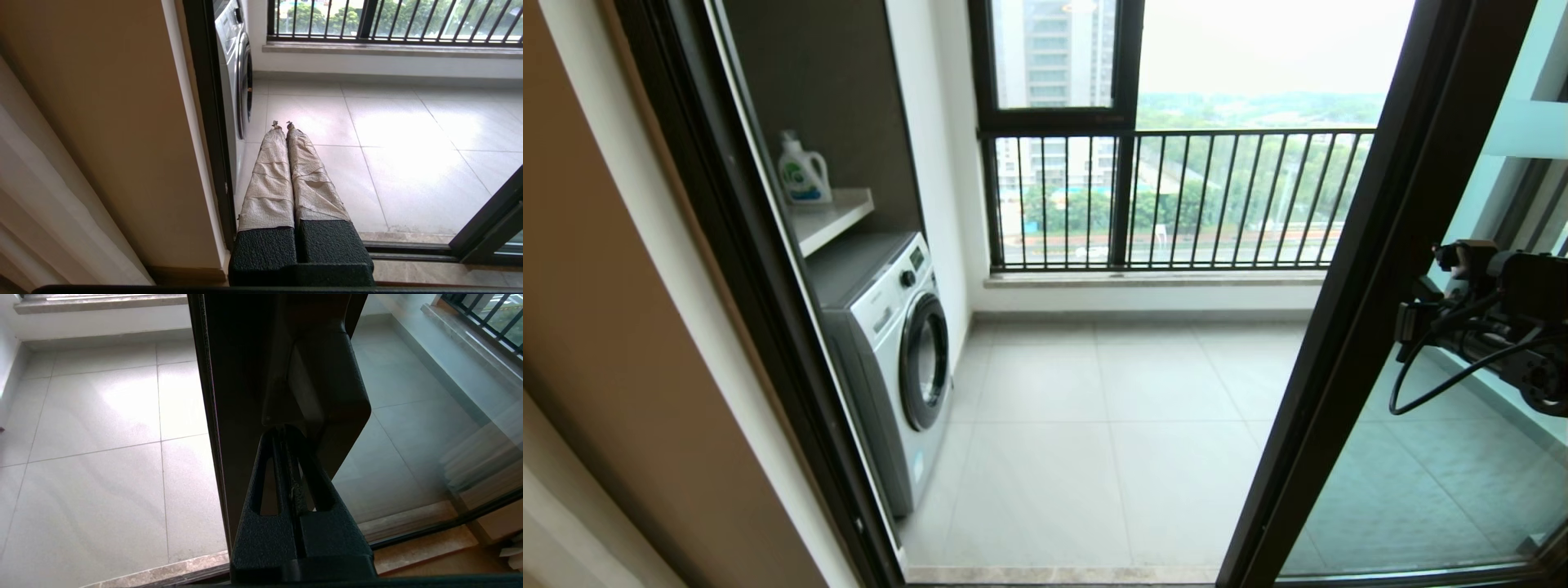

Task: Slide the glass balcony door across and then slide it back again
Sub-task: Open the slid door, then close the slid door

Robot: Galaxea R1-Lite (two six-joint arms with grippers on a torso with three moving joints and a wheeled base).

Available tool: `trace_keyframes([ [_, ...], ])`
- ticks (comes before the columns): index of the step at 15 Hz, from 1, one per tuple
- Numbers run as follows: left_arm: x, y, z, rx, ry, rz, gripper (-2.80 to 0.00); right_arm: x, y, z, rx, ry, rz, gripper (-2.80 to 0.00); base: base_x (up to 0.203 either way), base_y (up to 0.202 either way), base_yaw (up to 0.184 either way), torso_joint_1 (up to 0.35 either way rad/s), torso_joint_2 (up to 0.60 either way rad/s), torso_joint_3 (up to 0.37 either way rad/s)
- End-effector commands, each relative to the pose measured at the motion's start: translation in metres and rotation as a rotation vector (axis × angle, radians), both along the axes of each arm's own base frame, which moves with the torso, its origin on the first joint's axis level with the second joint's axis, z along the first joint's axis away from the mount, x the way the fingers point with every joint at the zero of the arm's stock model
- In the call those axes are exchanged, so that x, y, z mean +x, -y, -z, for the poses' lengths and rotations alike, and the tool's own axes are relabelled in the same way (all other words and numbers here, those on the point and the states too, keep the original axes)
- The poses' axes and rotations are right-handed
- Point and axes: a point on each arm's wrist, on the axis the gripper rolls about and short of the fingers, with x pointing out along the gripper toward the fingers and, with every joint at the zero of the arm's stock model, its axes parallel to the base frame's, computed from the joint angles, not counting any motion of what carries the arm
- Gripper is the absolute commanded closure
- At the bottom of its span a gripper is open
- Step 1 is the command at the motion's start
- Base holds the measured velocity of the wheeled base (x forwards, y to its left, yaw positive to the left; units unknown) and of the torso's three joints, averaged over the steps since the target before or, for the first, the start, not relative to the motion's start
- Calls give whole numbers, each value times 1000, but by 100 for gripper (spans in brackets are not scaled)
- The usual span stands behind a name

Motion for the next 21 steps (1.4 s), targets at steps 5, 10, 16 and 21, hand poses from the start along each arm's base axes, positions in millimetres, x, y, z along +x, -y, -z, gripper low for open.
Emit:
trace_keyframes([
  [5,0,0,0,0,-3,-1,0,-7,-17,-17,-9,42,-42,0,0,0,0,0,0,0],
  [10,0,0,0,0,-1,-1,0,-34,-66,-51,-19,112,-159,0,0,0,0,0,0,0],
  [16,0,0,0,0,-1,-1,0,-69,-34,-53,-24,99,-44,0,0,0,0,0,0,0],
  [21,0,0,0,0,-3,-1,0,-75,10,-39,0,62,24,0,0,0,0,0,0,0],
])
